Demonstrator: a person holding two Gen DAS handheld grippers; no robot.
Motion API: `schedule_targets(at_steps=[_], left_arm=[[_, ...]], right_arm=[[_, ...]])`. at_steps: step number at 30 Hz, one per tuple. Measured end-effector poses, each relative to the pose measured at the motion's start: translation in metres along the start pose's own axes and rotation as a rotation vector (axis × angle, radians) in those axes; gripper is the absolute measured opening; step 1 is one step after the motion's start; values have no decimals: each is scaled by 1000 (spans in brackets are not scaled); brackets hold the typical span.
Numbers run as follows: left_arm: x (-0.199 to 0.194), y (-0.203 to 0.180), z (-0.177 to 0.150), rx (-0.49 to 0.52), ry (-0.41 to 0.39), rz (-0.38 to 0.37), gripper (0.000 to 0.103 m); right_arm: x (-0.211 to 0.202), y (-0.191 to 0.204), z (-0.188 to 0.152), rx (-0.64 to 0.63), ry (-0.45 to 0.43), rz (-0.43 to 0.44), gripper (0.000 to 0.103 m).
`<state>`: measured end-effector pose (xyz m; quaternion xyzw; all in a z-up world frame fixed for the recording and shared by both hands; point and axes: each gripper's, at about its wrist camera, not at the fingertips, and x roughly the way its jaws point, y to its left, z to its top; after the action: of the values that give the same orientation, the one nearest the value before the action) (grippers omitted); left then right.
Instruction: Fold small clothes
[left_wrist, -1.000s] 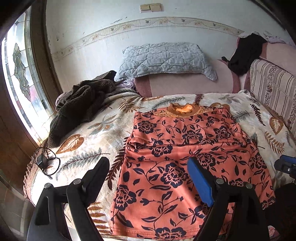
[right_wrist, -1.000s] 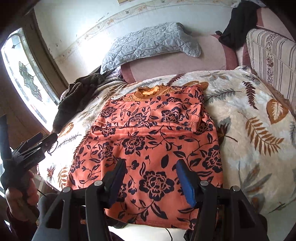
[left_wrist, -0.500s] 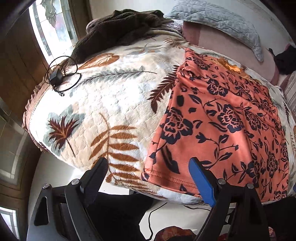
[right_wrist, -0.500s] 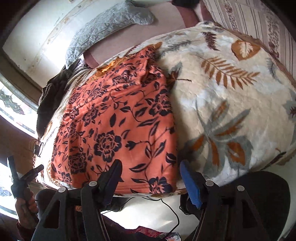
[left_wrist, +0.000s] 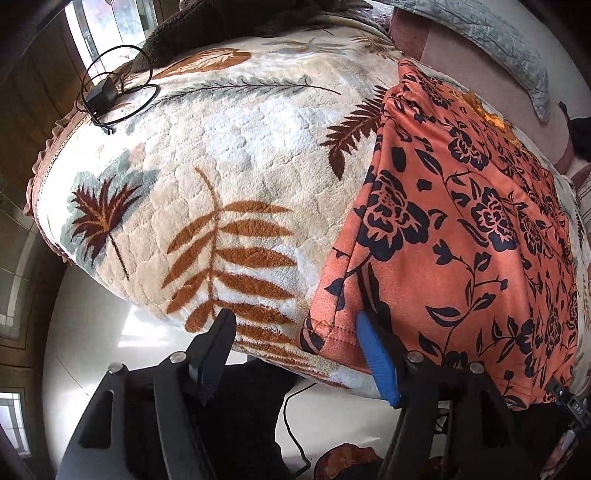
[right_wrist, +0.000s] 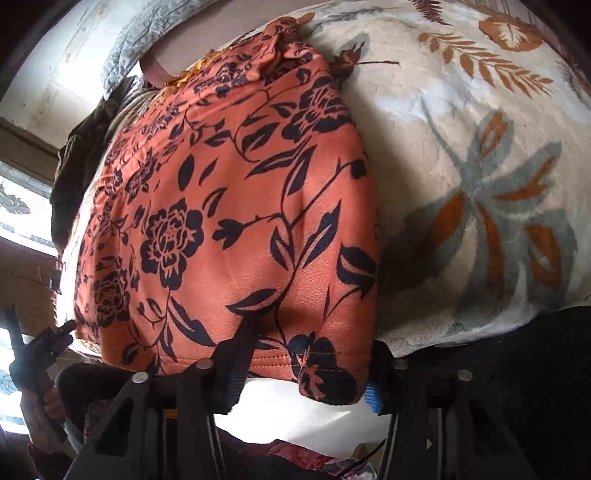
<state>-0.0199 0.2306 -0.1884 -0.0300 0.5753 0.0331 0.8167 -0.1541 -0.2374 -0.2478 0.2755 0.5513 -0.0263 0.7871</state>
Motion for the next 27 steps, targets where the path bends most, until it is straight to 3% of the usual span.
schedule_targets(at_steps=[2, 3, 4, 5, 10, 14, 15, 16, 18, 22, 27], left_arm=[[3, -6, 0, 31, -9, -9, 68], [4, -9, 0, 40, -12, -24, 57], [6, -12, 1, 48, -6, -45, 33], [10, -16, 1, 57, 9, -71, 25], [15, -20, 4, 56, 10, -69, 27], [15, -20, 7, 65, 10, -81, 30], [14, -20, 6, 71, 8, -93, 22], [15, -16, 9, 70, 10, -114, 14], [13, -14, 10, 58, 6, -135, 10], [-9, -8, 16, 37, -31, -238, 9], [-50, -9, 50, 25, -106, -360, 9]], right_arm=[[-2, 6, -1, -43, -19, -37, 29], [-4, 7, -1, -52, -30, -36, 23], [-7, 7, 1, -52, -40, -34, 20], [-8, 6, 2, -45, -47, -33, 20], [-2, -4, 8, 13, -3, -10, 23], [-1, 1, 11, -22, -7, -2, 21], [-1, 2, 11, -28, -10, -4, 19], [-2, 4, 12, -33, -17, -1, 12], [-9, 8, 13, -49, -47, 18, 9], [-38, 13, 24, -55, -125, 101, 8], [-79, 16, 55, -36, -225, 212, 8]])
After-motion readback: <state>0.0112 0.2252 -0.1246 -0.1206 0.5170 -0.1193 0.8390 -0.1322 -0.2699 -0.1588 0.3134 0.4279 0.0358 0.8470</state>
